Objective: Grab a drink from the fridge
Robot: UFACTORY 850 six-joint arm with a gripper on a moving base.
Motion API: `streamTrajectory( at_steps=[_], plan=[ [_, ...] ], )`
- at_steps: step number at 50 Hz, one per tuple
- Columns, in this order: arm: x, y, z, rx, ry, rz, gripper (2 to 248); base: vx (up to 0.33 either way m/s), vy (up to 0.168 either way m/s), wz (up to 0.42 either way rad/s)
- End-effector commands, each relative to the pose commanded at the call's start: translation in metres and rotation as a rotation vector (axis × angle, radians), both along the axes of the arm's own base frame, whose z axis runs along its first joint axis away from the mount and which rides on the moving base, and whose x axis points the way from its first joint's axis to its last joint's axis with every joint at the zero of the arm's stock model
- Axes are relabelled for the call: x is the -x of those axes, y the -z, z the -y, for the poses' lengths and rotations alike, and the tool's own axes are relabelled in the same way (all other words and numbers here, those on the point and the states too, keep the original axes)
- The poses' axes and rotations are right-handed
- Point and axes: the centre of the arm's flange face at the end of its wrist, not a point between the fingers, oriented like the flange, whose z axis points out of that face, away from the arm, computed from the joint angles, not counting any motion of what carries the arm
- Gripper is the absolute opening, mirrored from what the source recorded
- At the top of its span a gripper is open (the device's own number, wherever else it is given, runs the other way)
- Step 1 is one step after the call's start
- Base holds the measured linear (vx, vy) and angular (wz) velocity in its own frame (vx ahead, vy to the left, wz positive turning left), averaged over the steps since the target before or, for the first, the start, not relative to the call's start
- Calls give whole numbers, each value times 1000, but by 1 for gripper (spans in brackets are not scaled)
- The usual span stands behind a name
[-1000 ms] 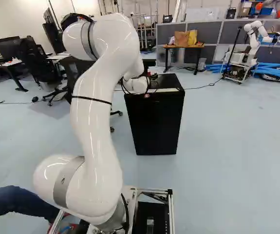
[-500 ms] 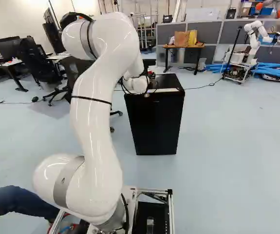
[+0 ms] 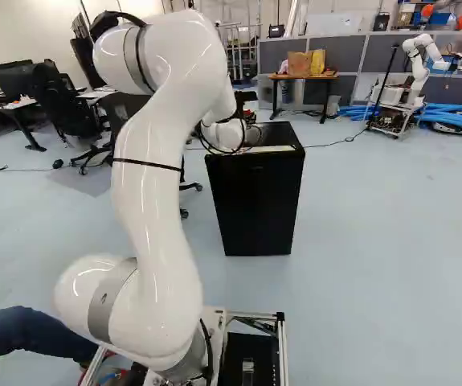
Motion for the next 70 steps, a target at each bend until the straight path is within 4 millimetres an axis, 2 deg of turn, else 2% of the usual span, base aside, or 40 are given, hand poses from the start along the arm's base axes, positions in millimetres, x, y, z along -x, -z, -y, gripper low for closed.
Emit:
streamTrajectory(
  at_steps=[5,37,54,70],
  plan=[
    [0,-6,0,1,0,9,100,0,0,0],
    [9,-9,-4,-1,-2,2,100,0,0,0],
    [28,-15,-11,-5,-5,-11,100,0,0,0],
    [55,-22,-21,-11,-10,-29,100,0,0,0]
  ],
)
